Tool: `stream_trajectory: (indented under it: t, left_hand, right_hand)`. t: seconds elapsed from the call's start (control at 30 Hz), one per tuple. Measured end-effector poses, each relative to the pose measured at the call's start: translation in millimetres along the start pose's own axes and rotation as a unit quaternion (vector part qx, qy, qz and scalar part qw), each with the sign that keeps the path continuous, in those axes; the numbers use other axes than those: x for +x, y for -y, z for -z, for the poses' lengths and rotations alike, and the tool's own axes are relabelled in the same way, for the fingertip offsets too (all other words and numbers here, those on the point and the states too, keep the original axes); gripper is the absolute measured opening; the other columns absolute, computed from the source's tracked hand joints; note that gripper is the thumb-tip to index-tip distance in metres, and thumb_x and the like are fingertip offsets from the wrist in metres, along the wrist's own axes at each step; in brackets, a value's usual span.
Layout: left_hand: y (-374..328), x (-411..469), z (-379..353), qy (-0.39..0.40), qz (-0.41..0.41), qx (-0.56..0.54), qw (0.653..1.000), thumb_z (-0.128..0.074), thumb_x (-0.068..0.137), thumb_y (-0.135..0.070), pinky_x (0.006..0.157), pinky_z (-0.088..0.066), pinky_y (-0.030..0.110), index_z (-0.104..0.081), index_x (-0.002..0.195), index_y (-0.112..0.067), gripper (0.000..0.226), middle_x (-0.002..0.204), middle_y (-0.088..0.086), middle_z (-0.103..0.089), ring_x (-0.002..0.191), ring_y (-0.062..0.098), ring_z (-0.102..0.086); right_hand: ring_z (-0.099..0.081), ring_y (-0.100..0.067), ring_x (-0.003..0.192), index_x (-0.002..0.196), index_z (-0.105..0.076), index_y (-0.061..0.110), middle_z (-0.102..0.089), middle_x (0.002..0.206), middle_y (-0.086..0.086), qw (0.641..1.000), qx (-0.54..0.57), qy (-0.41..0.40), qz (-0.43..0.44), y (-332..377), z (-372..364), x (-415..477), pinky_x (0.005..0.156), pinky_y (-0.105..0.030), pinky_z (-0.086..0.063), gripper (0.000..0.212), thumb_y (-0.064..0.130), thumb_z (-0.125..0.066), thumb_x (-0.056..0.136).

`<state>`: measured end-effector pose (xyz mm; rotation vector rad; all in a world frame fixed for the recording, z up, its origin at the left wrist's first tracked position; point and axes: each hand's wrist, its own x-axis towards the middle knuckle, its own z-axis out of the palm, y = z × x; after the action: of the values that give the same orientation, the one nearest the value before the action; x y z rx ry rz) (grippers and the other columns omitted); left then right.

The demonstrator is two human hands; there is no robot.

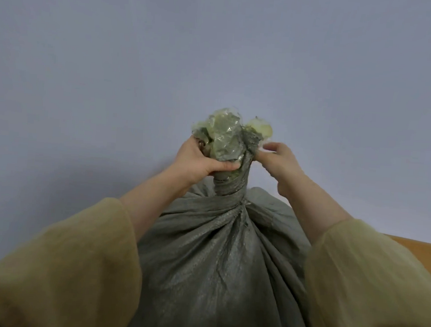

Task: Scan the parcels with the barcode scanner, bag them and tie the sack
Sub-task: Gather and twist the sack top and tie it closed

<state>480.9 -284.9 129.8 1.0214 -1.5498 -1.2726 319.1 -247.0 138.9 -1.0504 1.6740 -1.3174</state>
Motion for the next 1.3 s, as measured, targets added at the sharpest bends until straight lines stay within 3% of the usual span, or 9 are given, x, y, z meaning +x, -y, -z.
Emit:
stream_trajectory:
  t: [0.17,0.27,0.43,0.63,0.77,0.87,1.0,1.13,1.3]
  left_hand:
    - [-0.3,-13.1,-19.3,-0.081,-0.04,0.204,0.975,-0.087,0.058,-0.039,0.083,-0.048,0.028,-0.039,0.128,-0.017,0.087,0.104,-0.012,-0.057,0.096,0.011,-0.057]
    - [-3.5,-26.7,-31.2,-0.035,-0.064,0.243,0.967,-0.081,0.067,-0.032,0.08,-0.049,0.03,-0.034,0.128,-0.017,0.079,0.102,-0.009,-0.057,0.092,0.013,-0.058]
    - [6.3,-31.5,-12.9,0.06,0.008,0.085,0.995,-0.071,0.076,0.004,0.082,-0.054,0.024,-0.026,0.143,-0.015,0.083,0.11,0.004,-0.062,0.091,0.01,-0.064]
    - [12.4,-6.3,-4.0,0.119,0.094,0.08,0.985,-0.086,0.051,-0.026,0.11,-0.034,0.035,-0.014,0.15,-0.011,0.124,0.148,0.008,-0.037,0.134,0.021,-0.038]
    - [18.3,3.5,-14.2,0.204,0.093,0.033,0.974,-0.081,0.053,-0.01,0.101,-0.046,0.034,-0.059,0.116,-0.01,0.067,0.114,0.005,-0.067,0.109,0.017,-0.062]
    - [28.9,7.6,-17.5,0.147,0.071,0.052,0.985,-0.084,0.052,-0.012,0.086,-0.052,0.022,-0.063,0.099,-0.018,0.052,0.098,-0.004,-0.07,0.094,0.009,-0.065]
    - [37.6,8.3,-22.6,0.144,0.066,0.077,0.984,-0.084,0.061,-0.011,0.083,-0.053,0.018,-0.06,0.11,-0.012,0.055,0.098,-0.006,-0.068,0.087,0.002,-0.064]
    - [35.6,3.0,-28.6,0.148,0.07,0.151,0.975,-0.083,0.067,-0.019,0.047,-0.048,0.016,-0.059,0.112,-0.015,0.052,0.095,-0.006,-0.067,0.075,0.004,-0.061]
    - [32.1,-8.6,-39.7,0.136,0.094,0.157,0.974,-0.083,0.066,-0.012,0.056,-0.058,0.024,-0.053,0.118,-0.016,0.06,0.12,0.001,-0.062,0.098,0.018,-0.065]
  right_hand:
    - [-0.066,-0.009,0.093,0.125,-0.052,0.02,-0.068,0.104,0.002,0.982,0.06,0.148,0.099,-5.4,3.7,-37.7,0.069,-0.02,-0.051,0.061,0.015,-0.081,0.071]
    - [-0.064,-0.007,0.099,0.118,-0.054,0.023,-0.066,0.106,0.007,0.99,0.007,0.077,0.12,-5.2,-2.3,-33.1,0.078,-0.025,-0.053,0.081,0.033,-0.094,0.047]
    - [-0.07,-0.023,0.081,0.088,-0.064,0.012,-0.071,0.086,-0.006,0.994,0.071,0.009,0.086,-18.2,6.5,-18.4,0.077,-0.04,-0.059,0.03,0.006,-0.084,0.065]
    - [-0.068,-0.033,0.087,0.092,-0.066,-0.001,-0.071,0.091,-0.017,0.985,0.154,0.051,0.056,-27.7,11.0,-16.5,0.083,-0.04,-0.054,0.027,-0.006,-0.073,0.066]
    - [-0.065,-0.033,0.101,0.104,-0.066,-0.002,-0.07,0.106,-0.018,0.985,0.151,0.086,0.023,-35.1,10.3,-17.3,0.091,-0.038,-0.052,0.034,-0.002,-0.071,0.07]
    - [-0.065,-0.011,0.087,0.101,-0.064,0.01,-0.069,0.097,-0.001,0.992,0.096,0.078,0.019,-38.5,16.5,-29.3,0.064,-0.016,-0.049,0.023,0.008,-0.072,0.079]
    - [-0.049,-0.013,0.121,0.136,-0.05,0.019,-0.052,0.136,0.001,0.999,0.0,-0.013,-0.051,-78.2,43.9,-50.4,0.086,-0.023,-0.04,0.069,0.049,-0.072,0.077]
    - [-0.017,-0.034,0.142,0.147,-0.029,0.031,-0.018,0.156,-0.013,0.956,-0.18,-0.087,-0.213,-150.0,71.2,-94.8,0.113,-0.052,-0.026,0.092,0.052,-0.076,0.071]
    - [-0.017,-0.041,0.14,0.149,0.0,0.044,-0.008,0.157,-0.008,0.928,-0.039,-0.021,-0.37,-204.6,50.3,-147.7,0.106,-0.066,-0.028,0.134,0.055,-0.087,0.047]
